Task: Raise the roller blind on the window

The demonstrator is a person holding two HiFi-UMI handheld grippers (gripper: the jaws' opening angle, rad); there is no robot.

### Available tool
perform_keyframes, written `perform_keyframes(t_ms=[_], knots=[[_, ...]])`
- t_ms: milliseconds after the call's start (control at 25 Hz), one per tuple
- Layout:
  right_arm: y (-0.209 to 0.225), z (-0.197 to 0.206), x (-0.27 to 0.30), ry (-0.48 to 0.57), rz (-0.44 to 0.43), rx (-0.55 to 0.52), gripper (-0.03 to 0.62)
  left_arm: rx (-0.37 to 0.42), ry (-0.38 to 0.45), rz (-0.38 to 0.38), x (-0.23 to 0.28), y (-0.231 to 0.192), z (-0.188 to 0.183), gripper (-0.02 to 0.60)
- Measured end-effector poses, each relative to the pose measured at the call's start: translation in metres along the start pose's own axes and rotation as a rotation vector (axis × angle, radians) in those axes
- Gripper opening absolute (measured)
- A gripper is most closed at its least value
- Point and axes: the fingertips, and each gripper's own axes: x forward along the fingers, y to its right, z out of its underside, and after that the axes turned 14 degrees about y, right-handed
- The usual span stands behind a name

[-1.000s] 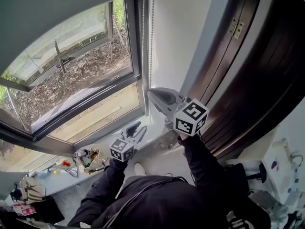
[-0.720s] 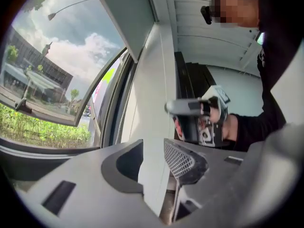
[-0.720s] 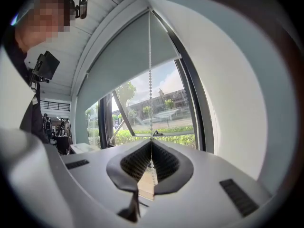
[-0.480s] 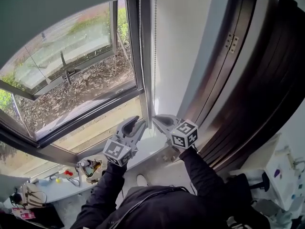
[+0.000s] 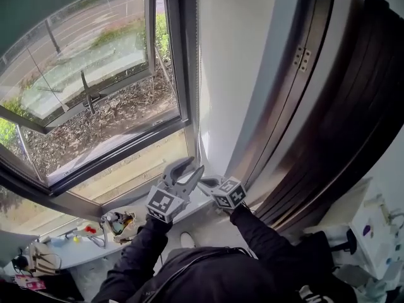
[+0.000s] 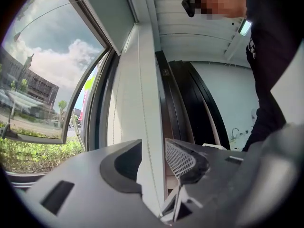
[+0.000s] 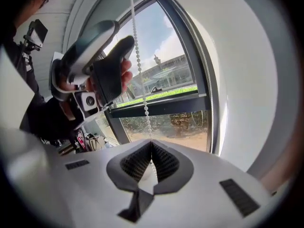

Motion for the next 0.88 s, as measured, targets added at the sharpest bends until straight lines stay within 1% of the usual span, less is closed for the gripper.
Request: perform_keyframes(t_ms=[120,200,280,560,760,840,880], knots=[[-0.008,0.012,0.001,-0.003,-0.012,0.027,0.008,0.014,-0.008,0.002,0.002,0.001,0.0,0.146],[-0.011,0.013,0.003,-0.009,-0.021,0.021,0.008,0.013,-0.006,-0.001,0.004,0.001,-0.001,0.146],[-0.01,0.012,0.004,-0.014,-0.028,0.005,0.008,0.014,-0.004,-0.008,0.005,-0.001,-0.002,0.146],[-0.011,0.001,0.001,0.013,-0.021,0.012,0.006,0.028,-0.012,-0.029,0.004,-0.007,-0.003,0.146],[-0.014,0.003,0.0,0.015,-0.024,0.017,0.006,0.017,-0.01,-0.037,0.002,-0.009,-0.003,0.142],[-0.015,0.003,0.001,0.015,-0.026,0.013,0.006,0.016,-0.009,-0.037,0.001,-0.009,-0.004,0.084],[-0.016,0.003,0.002,0.013,-0.027,0.008,0.006,0.015,-0.008,-0.036,0.001,-0.009,-0.004,0.072]])
